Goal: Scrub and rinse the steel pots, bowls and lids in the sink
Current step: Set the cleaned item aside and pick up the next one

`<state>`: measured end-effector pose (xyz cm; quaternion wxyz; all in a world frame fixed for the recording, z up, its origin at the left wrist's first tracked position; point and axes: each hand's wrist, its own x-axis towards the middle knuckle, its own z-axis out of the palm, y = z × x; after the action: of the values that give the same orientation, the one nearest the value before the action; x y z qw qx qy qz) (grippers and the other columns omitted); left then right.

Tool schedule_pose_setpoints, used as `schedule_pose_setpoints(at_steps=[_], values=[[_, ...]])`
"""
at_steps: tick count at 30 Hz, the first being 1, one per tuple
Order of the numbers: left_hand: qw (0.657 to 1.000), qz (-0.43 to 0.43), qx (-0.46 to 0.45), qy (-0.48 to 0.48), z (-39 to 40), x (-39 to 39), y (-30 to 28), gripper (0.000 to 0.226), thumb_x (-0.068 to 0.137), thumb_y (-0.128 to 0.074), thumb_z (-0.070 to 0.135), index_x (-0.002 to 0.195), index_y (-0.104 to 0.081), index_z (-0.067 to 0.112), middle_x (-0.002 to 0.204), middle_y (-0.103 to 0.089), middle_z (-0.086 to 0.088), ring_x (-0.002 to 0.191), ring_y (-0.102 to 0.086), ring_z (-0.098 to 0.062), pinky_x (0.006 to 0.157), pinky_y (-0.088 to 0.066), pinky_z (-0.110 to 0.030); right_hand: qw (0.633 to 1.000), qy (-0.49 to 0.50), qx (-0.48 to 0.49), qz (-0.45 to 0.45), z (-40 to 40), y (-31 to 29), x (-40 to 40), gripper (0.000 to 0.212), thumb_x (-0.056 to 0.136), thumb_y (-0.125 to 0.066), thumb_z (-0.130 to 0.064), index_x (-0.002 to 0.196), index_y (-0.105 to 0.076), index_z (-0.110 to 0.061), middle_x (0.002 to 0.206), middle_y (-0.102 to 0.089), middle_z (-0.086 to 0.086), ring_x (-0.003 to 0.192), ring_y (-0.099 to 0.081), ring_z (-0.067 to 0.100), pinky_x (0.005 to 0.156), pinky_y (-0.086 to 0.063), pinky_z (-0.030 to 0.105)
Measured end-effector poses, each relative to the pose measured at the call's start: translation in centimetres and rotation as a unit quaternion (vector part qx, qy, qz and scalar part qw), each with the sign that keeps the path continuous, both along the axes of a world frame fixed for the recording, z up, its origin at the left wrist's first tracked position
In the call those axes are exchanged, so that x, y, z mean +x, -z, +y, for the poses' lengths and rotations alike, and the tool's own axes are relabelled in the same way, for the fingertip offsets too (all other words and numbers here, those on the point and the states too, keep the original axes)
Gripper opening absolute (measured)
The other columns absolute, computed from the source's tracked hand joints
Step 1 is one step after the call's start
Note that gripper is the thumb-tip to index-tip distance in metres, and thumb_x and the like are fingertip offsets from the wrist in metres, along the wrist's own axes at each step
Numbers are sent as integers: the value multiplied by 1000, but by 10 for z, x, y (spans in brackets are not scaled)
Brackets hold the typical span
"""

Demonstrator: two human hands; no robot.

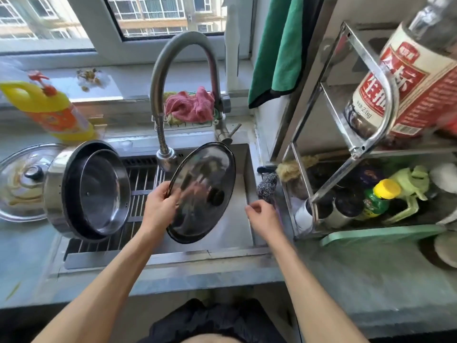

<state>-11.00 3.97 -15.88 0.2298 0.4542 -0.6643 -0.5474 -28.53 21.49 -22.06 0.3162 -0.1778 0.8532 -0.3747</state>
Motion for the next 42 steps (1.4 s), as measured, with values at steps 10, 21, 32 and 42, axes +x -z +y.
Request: schedule_pose_setpoints(at_steps=[10, 21, 32, 42], values=[[940, 113, 298, -125, 0, 12, 29, 17, 100, -51, -4, 113, -62, 0, 98, -75, -13, 81, -73, -22, 71, -60, -35, 974, 12, 77, -211, -32, 53, 24, 48, 94, -53, -45, 123, -56, -7, 100, -59, 7, 91, -60, 26, 91, -54, 45], [821, 165, 424, -345, -9, 26, 51, 28, 103, -42, 1, 126, -56, -9, 118, -66, -23, 97, -66, -31, 76, -54, -48, 971, 82, 37, -220, -36, 30, 17, 69, 89, -64, -39, 137, -45, 7, 127, -57, 16, 118, -56, 31, 93, -45, 34], [929, -152, 336, 24, -32, 37, 69, 23, 94, -63, 30, 100, -63, 8, 63, -49, -1, 43, -40, -11, 42, -29, -17, 967, 139, -130, -170, -48, -31, 21, 13, 91, -61, -8, 99, -61, -18, 100, -70, 6, 87, -67, 21, 73, -59, 41], [958, -185, -113, 188, -91, 82, -19, 26, 97, -61, 33, 115, -71, 17, 104, -73, 0, 96, -68, -15, 86, -54, -29, 932, -178, 208, 239, -127, -78, 103, 20, 90, -52, -12, 109, -53, -10, 111, -64, 16, 102, -63, 38, 70, -41, 34]])
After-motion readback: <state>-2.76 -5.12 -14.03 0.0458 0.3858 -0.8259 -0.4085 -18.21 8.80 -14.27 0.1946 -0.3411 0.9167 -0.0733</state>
